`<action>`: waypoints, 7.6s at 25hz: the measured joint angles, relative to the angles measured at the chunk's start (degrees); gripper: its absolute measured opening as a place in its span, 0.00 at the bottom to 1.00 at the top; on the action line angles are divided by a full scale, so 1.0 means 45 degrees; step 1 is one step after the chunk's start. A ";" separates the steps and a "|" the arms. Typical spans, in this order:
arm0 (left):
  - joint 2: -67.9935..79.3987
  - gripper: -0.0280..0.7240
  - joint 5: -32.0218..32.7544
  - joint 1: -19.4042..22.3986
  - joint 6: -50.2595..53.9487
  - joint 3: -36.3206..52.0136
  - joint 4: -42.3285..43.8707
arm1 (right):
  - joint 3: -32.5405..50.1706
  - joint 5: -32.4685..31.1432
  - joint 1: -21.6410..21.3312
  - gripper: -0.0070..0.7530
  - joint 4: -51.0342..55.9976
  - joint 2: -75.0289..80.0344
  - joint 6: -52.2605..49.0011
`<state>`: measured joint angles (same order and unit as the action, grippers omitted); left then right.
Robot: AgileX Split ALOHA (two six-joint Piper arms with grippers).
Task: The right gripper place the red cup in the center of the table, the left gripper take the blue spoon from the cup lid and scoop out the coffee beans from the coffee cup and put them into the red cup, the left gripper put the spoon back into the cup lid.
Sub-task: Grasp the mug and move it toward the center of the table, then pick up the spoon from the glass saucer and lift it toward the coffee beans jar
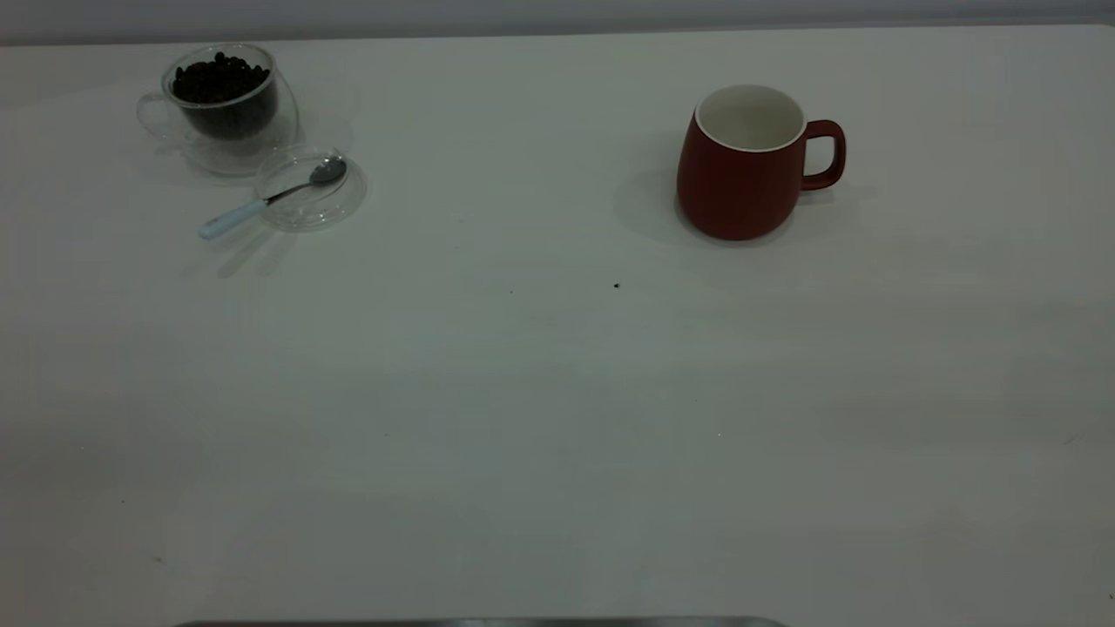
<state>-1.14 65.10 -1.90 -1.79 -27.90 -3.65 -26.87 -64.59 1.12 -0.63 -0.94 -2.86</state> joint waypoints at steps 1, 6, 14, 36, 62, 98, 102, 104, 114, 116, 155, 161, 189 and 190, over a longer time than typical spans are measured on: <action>0.0000 0.60 0.0000 0.0000 0.0000 0.0000 0.0000 | 0.0000 0.0000 0.0000 0.62 0.0000 0.0000 0.0000; 0.0000 0.60 0.0000 0.0000 0.0014 0.0000 0.0000 | 0.0000 0.0000 0.0000 0.62 0.0000 0.0000 0.0000; 0.0000 0.60 0.0000 0.0000 0.0014 0.0000 0.0000 | -0.0146 0.1550 0.0000 0.64 0.0833 0.0274 -0.0120; 0.0000 0.60 0.0000 0.0000 0.0014 0.0000 0.0000 | -0.3581 0.8509 0.0000 0.74 1.3077 2.0131 1.1719; 0.0000 0.60 0.0000 0.0000 0.0002 0.0000 0.0000 | -1.2375 0.5336 0.0300 0.74 1.4607 3.0472 1.0506; 0.0000 0.60 0.0000 0.0000 0.0014 0.0000 0.0000 | -1.3574 0.6488 0.4583 0.74 1.7060 3.1790 1.0103; 0.0000 0.60 0.0000 0.0000 0.0014 0.0000 0.0000 | -1.3574 0.6628 0.4570 0.74 1.7415 3.1790 1.0151; 0.0000 0.60 0.0000 0.0000 0.0014 0.0000 0.0000 | -1.3574 0.6726 0.4492 0.74 1.7519 3.1790 1.0210; 0.0000 0.60 0.0000 0.0000 0.0001 0.0000 0.0000 | -1.3588 0.5330 0.3261 0.74 1.6593 3.1764 1.0197; 0.0000 0.60 0.0000 0.0000 0.0001 0.0000 0.0000 | -1.3588 0.5239 0.3068 0.74 1.5746 3.1616 1.0078; 0.0000 0.60 0.0000 0.0000 0.0014 0.0000 0.0000 | 0.0004 0.0156 0.0344 0.74 -0.0569 0.4241 0.0996; 0.0000 0.60 0.0000 0.0000 0.0014 0.0000 0.0000 | 0.0004 0.0156 -0.0440 0.74 -0.0569 0.2876 0.1075; 0.0000 0.60 0.0000 0.0000 0.0001 0.0000 0.0000 | 0.0004 0.0017 -0.0476 0.48 -0.0594 0.0001 0.1107; 0.0000 0.60 0.0000 0.0000 0.0001 0.0000 0.0000 | 0.0004 0.0017 -0.0476 0.48 -0.0594 0.0001 0.1107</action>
<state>-1.14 65.10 -1.90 -1.78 -27.90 -3.65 -26.85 -64.52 -1.02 -3.31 -0.93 2.12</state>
